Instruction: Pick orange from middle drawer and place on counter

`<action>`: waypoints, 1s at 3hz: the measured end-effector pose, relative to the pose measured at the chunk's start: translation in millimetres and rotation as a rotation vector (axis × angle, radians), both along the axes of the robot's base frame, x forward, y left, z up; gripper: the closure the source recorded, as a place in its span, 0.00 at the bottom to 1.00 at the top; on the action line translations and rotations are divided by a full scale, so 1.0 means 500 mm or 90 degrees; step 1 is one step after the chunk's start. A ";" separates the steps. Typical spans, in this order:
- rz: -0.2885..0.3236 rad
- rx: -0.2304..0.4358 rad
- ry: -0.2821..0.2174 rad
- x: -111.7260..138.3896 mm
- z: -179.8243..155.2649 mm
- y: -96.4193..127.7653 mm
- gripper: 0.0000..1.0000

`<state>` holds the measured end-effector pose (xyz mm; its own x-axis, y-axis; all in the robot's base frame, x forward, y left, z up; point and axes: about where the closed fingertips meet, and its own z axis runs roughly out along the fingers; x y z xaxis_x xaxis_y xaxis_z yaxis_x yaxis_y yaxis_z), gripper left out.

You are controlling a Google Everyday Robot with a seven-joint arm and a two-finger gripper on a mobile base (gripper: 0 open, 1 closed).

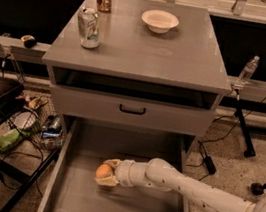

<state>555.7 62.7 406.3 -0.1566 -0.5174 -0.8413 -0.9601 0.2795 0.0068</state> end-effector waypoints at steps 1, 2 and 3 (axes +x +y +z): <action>-0.013 -0.044 0.042 -0.040 0.078 -0.080 1.00; -0.029 -0.068 0.042 -0.036 0.258 -0.180 1.00; -0.081 -0.088 -0.004 0.030 0.579 -0.324 1.00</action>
Offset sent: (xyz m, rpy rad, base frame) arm -0.0082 -0.1738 0.3090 -0.2286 -0.0068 -0.0202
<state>570.5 -99.2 695.9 -0.2240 -0.6040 -0.7649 -0.9166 0.3972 -0.0452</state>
